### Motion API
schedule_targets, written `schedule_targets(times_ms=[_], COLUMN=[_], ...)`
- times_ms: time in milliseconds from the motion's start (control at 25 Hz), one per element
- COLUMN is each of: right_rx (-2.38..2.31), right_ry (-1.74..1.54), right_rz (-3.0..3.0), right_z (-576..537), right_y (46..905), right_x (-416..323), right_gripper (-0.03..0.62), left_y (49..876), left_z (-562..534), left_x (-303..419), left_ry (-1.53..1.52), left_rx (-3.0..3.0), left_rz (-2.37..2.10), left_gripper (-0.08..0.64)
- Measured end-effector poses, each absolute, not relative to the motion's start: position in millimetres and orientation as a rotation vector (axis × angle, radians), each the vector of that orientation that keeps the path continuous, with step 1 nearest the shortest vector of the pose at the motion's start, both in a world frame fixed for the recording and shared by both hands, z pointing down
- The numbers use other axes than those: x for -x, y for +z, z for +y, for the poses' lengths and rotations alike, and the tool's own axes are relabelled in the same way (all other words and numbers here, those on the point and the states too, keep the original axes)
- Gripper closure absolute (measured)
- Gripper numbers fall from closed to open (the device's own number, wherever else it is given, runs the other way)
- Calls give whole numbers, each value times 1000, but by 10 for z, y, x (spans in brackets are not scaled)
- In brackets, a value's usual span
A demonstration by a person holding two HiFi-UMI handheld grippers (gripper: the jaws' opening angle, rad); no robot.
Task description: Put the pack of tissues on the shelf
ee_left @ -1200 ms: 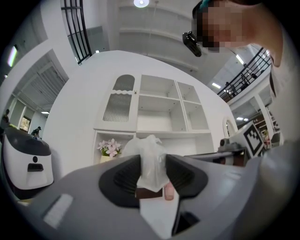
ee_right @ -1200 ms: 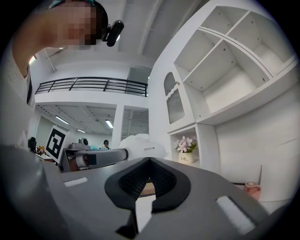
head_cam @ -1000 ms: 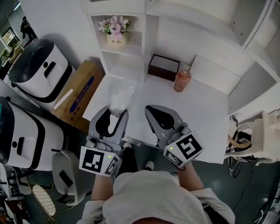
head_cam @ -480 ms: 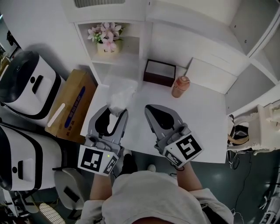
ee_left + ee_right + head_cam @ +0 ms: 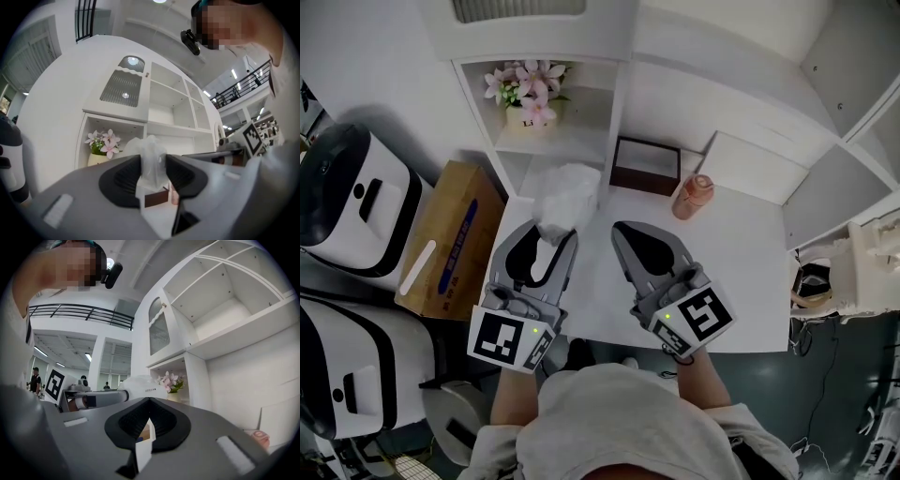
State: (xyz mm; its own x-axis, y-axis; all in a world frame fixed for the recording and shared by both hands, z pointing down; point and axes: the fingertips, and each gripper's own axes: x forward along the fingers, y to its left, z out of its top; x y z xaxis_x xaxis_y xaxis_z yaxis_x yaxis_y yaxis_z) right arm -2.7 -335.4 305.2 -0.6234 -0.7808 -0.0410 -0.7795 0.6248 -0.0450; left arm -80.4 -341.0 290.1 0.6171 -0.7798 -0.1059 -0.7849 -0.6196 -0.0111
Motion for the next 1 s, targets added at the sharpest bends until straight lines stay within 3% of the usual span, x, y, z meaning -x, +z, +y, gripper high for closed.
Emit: schedule_targets(times_ms=[1000], right_rx=[1593], right_ry=[-13], right_rz=[2683], right_z=[-3718], right_y=[3079], right_x=[185], right_gripper=[592], left_y=[3036], left_z=[-4081], left_x=[988], left_ry=[129], left_rx=[2878], left_rz=[1174], left_gripper=[397])
